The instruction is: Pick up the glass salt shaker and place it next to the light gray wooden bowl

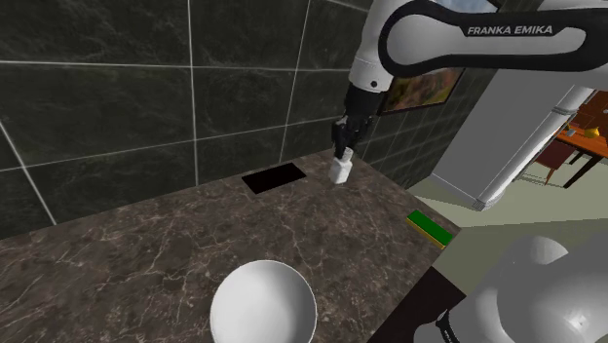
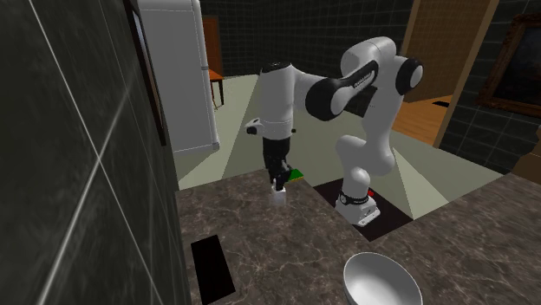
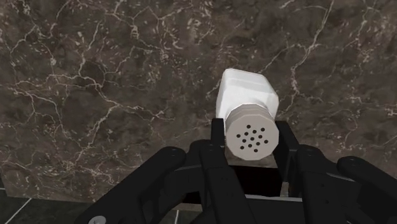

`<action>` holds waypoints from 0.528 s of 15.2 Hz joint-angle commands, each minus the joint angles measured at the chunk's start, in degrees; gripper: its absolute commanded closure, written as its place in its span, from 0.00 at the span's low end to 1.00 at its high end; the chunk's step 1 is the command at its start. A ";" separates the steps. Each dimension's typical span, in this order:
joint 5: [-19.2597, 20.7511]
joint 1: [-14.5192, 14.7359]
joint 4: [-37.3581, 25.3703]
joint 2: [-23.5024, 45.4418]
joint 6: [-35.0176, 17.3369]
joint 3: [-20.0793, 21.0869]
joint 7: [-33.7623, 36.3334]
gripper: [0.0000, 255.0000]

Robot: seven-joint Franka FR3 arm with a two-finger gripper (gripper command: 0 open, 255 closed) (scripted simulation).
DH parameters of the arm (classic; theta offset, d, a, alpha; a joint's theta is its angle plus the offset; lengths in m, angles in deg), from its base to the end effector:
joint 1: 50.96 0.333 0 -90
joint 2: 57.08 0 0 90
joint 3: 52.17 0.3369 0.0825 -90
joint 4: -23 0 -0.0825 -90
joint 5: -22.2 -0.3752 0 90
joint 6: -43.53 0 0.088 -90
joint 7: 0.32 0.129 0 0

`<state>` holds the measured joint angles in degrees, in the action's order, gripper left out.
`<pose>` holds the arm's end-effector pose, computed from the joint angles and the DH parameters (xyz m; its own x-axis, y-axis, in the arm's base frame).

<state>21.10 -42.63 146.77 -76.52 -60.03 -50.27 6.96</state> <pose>0.4284 0.0808 0.5350 0.9989 0.0449 -0.0145 0.0448 -0.9990 -0.0058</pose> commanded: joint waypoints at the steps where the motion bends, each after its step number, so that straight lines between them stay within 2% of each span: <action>1: -0.65 1.09 -0.38 0.59 -0.26 1.87 2.78 1.00; 8: -2.20 4.78 -4.71 4.80 -0.41 8.40 12.49 1.00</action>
<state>19.00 -38.28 143.28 -72.85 -60.49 -42.71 18.08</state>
